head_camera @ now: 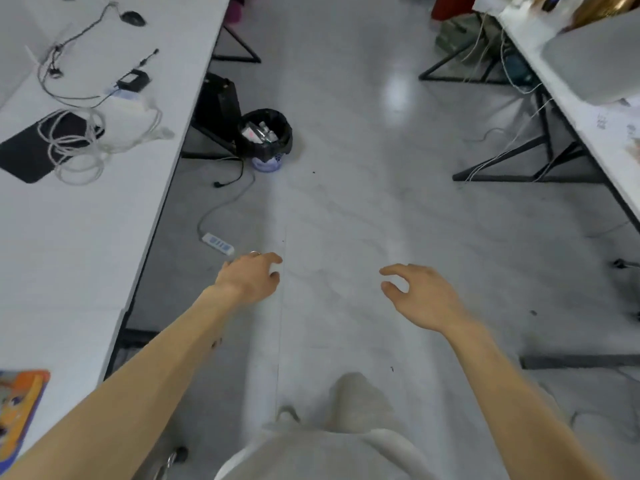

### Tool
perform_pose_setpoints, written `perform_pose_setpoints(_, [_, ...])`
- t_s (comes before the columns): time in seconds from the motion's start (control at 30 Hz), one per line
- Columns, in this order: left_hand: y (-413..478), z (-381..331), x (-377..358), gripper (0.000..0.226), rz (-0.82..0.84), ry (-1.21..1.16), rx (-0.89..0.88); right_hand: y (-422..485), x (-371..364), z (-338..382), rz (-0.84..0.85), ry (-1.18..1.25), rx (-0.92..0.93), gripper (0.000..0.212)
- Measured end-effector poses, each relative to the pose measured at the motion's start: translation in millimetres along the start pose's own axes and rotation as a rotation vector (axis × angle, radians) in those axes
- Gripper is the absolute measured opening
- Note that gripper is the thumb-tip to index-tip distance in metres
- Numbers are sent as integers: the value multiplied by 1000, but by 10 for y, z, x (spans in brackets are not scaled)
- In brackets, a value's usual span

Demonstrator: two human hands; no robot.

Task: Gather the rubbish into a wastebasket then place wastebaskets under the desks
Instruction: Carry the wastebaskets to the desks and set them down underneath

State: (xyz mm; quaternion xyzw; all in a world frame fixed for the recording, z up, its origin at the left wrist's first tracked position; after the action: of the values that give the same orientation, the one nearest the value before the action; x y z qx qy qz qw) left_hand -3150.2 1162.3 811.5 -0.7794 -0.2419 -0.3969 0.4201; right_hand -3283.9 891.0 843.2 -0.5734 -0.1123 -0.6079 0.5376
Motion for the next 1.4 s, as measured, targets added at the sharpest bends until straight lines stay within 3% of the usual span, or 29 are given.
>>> perform_pose_setpoints(0.33, [2915, 72, 1233, 45, 105, 10, 55, 2943, 1104, 418, 90, 98, -33, 37])
perform_pose_setpoints(0.5, [3924, 132, 1793, 45, 137, -17, 89, 4112, 1744, 743, 145, 29, -8, 37])
perform_pose_setpoints(1.03, [8042, 894, 4572, 35, 12, 118, 39, 8145, 3718, 2463, 35, 24, 29, 38])
perform_pose_setpoints(1.17, [8892, 883, 5303, 44, -49, 79, 6, 8992, 4261, 2803, -54, 63, 30, 37])
perform_pose_setpoints(1.4, [10521, 1154, 6113, 47, -20, 80, 47, 10860, 4889, 3336, 26, 55, 80, 36])
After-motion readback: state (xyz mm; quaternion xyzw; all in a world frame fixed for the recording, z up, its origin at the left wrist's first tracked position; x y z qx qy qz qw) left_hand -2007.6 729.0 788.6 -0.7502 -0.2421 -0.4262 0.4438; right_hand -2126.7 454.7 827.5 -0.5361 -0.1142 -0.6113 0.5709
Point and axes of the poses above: each hand's wrist, its own y-axis towards the middle knuckle, its own x-axis out of the back of the hand, z = x × y, the point moved 2 cm from there along y, towards the middle knuckle, and after that the axes turned 11 degrees about -x, right-handed, at the moved point
